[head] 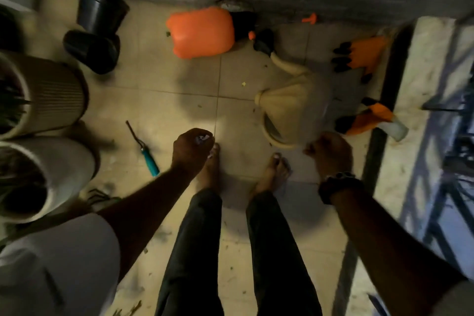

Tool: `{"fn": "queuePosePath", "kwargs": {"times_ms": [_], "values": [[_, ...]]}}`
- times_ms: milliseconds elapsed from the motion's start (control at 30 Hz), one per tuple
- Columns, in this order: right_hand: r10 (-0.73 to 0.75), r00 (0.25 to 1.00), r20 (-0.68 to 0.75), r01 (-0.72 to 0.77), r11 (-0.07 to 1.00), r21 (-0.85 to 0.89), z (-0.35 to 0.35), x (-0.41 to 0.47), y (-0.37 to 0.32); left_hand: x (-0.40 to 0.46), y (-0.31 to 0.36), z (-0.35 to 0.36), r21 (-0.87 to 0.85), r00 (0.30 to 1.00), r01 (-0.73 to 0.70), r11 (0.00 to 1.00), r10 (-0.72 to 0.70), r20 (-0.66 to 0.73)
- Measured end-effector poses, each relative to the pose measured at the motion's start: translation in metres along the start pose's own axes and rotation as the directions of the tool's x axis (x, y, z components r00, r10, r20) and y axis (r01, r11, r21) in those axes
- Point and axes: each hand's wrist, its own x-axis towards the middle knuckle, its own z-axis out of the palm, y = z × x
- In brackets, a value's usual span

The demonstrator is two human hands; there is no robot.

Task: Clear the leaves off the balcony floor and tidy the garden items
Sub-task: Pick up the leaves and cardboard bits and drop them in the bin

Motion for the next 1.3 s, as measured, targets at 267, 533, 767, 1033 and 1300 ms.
{"fn": "queuePosePath", "kwargs": {"times_ms": [267, 533, 767, 1033, 1300], "values": [[-0.273, 0.951, 0.142, 0.264, 0.961, 0.082, -0.049, -0.186, -0.174, -0.172, 0.183, -0.097, -0.466, 0.993, -0.054, 0.883, 0.095, 0.065], [-0.402, 0.905, 0.139, 0.383, 0.913, 0.143, -0.093, -0.354, -0.281, -0.312, 0.266, -0.208, -0.689, 0.964, -0.148, 0.709, 0.258, 0.059], [-0.492, 0.778, 0.39, 0.473, 0.868, 0.151, -0.074, -0.457, -0.278, -0.384, 0.219, -0.273, -0.695, 0.936, -0.277, 0.664, 0.35, -0.039], [-0.262, 0.65, 0.713, 0.346, 0.938, 0.03, -0.051, -0.513, -0.233, -0.458, 0.126, -0.264, -0.855, 0.999, -0.04, 0.517, 0.017, -0.037], [0.141, 0.459, 0.877, 0.383, 0.859, -0.339, -0.065, -0.543, -0.177, -0.539, 0.063, -0.195, -0.979, 0.971, 0.03, 0.203, -0.237, -0.019]]}}
